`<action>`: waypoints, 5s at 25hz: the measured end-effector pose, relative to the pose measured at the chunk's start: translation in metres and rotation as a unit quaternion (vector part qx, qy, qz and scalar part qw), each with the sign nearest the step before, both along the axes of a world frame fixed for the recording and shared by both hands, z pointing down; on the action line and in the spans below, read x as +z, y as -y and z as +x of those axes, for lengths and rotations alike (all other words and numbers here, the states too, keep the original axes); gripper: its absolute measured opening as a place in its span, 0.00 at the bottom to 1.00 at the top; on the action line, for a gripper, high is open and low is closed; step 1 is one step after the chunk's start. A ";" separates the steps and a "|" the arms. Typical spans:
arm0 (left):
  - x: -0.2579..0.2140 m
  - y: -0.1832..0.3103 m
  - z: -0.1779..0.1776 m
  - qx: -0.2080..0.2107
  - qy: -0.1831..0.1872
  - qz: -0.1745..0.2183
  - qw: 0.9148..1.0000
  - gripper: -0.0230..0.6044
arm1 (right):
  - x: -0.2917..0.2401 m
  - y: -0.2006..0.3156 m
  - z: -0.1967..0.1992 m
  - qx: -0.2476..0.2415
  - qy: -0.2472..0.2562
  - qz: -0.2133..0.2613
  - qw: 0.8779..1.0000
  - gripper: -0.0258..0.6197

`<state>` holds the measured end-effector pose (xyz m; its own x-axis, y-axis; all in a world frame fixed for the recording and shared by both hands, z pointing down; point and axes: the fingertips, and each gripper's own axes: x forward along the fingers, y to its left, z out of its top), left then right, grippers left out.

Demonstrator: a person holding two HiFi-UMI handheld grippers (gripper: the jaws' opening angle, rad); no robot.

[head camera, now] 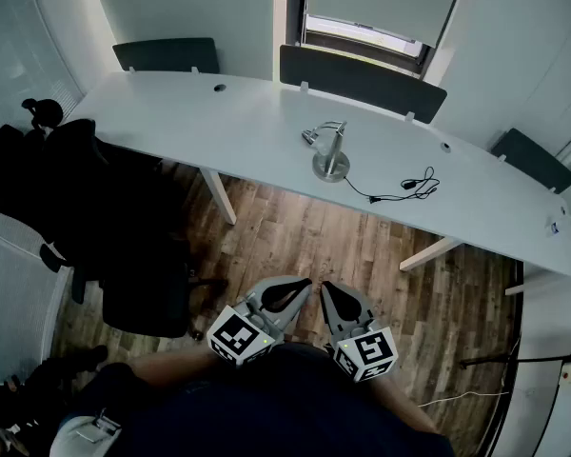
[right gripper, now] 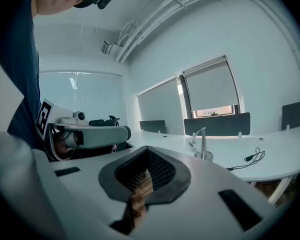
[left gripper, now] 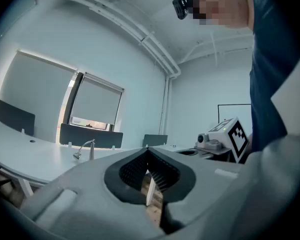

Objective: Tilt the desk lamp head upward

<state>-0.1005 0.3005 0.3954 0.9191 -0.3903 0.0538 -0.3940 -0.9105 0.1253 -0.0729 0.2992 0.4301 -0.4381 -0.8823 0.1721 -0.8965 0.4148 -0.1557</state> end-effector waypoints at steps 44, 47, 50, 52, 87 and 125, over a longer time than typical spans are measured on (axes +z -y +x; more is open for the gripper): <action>0.020 0.296 0.065 -0.007 0.014 0.033 0.999 0.05 | 0.025 0.261 0.091 0.062 -0.055 -0.025 0.996 0.06; 0.023 0.342 0.071 0.013 0.016 0.036 0.999 0.05 | 0.031 0.304 0.096 0.086 -0.061 -0.037 0.994 0.06; 0.031 0.377 0.079 0.021 0.022 0.040 0.999 0.05 | 0.042 0.336 0.106 0.108 -0.059 -0.051 0.991 0.06; 0.035 0.393 0.084 0.020 0.025 0.042 0.999 0.05 | 0.048 0.349 0.114 0.112 -0.057 -0.058 0.990 0.06; 0.195 0.535 0.154 -0.060 0.320 0.175 0.929 0.22 | 0.167 0.493 0.180 -0.004 -0.156 -0.088 0.984 0.26; 0.216 0.558 0.153 -0.074 0.443 0.178 0.875 0.09 | 0.188 0.516 0.165 -0.025 -0.172 -0.125 0.977 0.26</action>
<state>0.0525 -0.2571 0.6115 0.5156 -0.6380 0.5720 -0.3095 -0.7611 -0.5700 0.0923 -0.2166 0.6183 -0.3569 -0.7730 0.5245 -0.8935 0.4464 0.0499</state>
